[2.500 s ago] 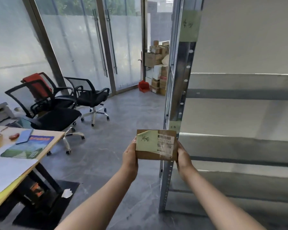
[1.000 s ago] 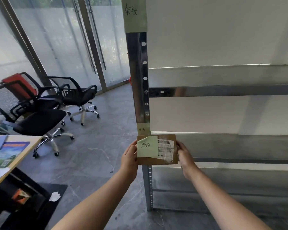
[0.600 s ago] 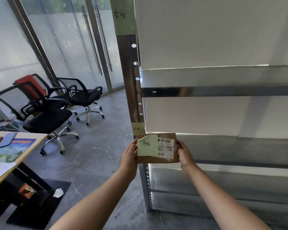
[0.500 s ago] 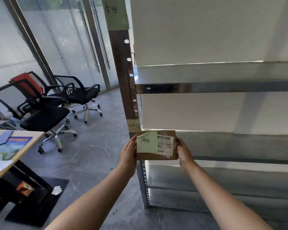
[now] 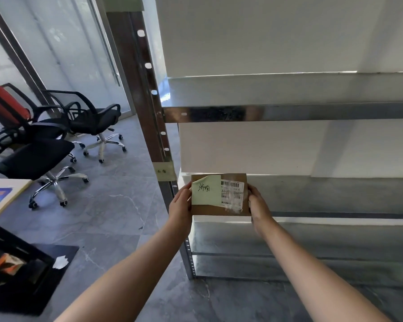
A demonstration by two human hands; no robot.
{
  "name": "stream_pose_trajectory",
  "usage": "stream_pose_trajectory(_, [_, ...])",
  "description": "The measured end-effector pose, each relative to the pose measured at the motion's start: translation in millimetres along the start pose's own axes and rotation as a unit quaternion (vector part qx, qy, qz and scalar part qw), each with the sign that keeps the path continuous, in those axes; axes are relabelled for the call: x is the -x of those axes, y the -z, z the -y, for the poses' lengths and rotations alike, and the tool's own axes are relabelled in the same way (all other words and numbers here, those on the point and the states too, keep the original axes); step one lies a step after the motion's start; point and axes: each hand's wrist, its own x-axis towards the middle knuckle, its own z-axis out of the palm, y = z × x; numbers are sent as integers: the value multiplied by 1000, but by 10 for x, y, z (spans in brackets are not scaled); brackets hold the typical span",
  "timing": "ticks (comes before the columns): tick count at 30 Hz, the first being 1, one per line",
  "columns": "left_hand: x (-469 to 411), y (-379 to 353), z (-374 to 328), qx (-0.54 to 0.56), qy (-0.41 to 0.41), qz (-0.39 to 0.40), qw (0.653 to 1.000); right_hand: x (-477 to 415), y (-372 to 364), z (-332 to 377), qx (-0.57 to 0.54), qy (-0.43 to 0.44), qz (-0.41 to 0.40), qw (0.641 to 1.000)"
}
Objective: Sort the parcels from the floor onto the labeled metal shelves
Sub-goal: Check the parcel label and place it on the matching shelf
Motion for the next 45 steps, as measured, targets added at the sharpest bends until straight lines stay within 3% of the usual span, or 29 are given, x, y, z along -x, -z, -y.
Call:
stream_pose_trajectory(7, [-424,-27,-6,-63,36,-5,997,-405,-144,-77,11,-22,-18,1000])
stream_pose_trajectory(12, [-715,-158,-46,-50,86,-20,995,-732,-225,-98,22,-41,-41,998])
stream_pose_trajectory(22, [-1011,-309,76,-58,106,-53,991,-1036,-168,-275,37,-79,-55,995])
stream_pose_trajectory(45, [-1293,-259,178,-115,162,-61,978,-1274,-216,-465,104,-168,-16,980])
